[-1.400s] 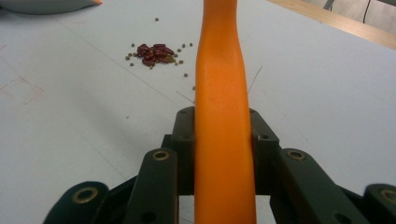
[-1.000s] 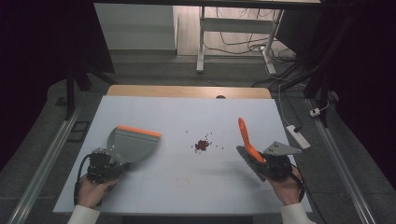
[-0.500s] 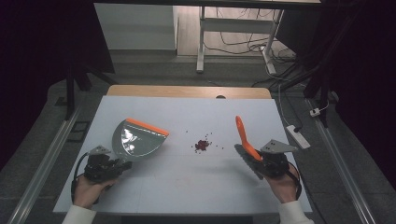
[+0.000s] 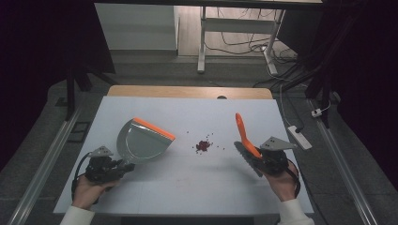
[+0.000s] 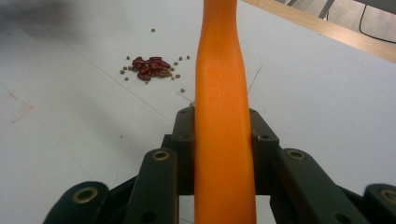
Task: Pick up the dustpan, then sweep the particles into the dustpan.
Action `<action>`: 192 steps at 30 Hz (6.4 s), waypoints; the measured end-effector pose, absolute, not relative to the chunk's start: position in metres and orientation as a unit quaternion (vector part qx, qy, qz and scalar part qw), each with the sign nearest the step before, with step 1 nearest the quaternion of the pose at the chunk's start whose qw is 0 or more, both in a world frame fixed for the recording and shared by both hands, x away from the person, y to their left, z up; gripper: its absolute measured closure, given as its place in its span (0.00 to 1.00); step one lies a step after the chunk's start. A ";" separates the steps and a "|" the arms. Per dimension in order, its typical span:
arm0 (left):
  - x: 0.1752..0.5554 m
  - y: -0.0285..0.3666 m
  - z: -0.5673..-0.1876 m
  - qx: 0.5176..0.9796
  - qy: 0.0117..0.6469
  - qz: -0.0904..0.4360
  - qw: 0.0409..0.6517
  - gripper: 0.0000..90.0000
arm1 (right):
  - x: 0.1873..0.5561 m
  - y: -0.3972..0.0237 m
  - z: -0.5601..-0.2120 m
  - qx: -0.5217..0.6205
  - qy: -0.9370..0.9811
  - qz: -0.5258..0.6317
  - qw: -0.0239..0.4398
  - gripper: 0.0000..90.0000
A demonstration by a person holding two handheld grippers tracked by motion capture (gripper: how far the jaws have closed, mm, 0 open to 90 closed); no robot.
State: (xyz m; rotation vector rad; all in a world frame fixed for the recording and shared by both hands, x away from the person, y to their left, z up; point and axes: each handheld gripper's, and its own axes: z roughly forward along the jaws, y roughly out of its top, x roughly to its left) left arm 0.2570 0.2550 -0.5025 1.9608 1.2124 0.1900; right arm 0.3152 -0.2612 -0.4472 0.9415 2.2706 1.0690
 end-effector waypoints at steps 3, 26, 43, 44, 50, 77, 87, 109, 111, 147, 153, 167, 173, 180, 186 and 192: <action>0.256 0.252 -0.498 0.781 0.474 0.077 0.401 0.69 | 0.316 -0.261 -0.448 0.341 0.825 0.387 0.229 0.78; 0.254 0.231 -0.498 0.825 0.412 0.053 0.383 0.69 | 0.316 -0.256 -0.450 0.336 0.831 0.382 0.227 0.78; 0.271 0.223 -0.505 0.849 0.376 0.020 0.371 0.69 | 0.319 -0.245 -0.451 0.326 0.835 0.385 0.221 0.78; 0.271 0.222 -0.505 0.850 0.374 0.017 0.370 0.69 | 0.320 -0.245 -0.451 0.327 0.835 0.385 0.221 0.78; 0.271 0.215 -0.509 0.862 0.364 0.007 0.352 0.69 | 0.321 -0.244 -0.452 0.327 0.835 0.383 0.223 0.78; 0.284 0.196 -0.516 0.886 0.347 -0.022 0.306 0.69 | 0.394 -0.214 -0.444 0.371 0.804 0.413 0.212 0.78; 0.284 0.196 -0.516 0.885 0.347 -0.029 0.308 0.69 | 0.429 -0.199 -0.449 0.381 0.809 0.392 0.216 0.78; 0.287 0.194 -0.518 0.884 0.347 -0.043 0.310 0.69 | 0.463 -0.164 -0.479 0.363 0.854 0.315 0.198 0.78; 0.288 0.194 -0.518 0.885 0.346 -0.043 0.310 0.69 | 0.465 -0.159 -0.480 0.361 0.858 0.310 0.192 0.78; 0.290 0.194 -0.520 0.882 0.353 -0.051 0.309 0.69 | 0.439 -0.114 -0.488 0.293 0.888 0.315 0.164 0.78; 0.290 0.194 -0.520 0.882 0.353 -0.050 0.308 0.69 | 0.427 -0.102 -0.490 0.271 0.894 0.316 0.167 0.78; 0.290 0.193 -0.521 0.882 0.355 -0.048 0.307 0.69 | 0.417 -0.087 -0.491 0.256 0.896 0.326 0.159 0.78; 0.290 0.192 -0.521 0.882 0.355 -0.048 0.307 0.69 | 0.412 -0.081 -0.493 0.253 0.894 0.340 0.146 0.78; 0.290 0.192 -0.521 0.883 0.354 -0.048 0.305 0.69 | 0.407 -0.075 -0.494 0.252 0.891 0.351 0.140 0.78; 0.289 0.192 -0.521 0.883 0.354 -0.047 0.305 0.69 | 0.400 -0.068 -0.496 0.241 0.893 0.357 0.135 0.78; 0.289 0.192 -0.522 0.882 0.354 -0.046 0.306 0.69 | 0.395 -0.063 -0.497 0.235 0.892 0.361 0.136 0.78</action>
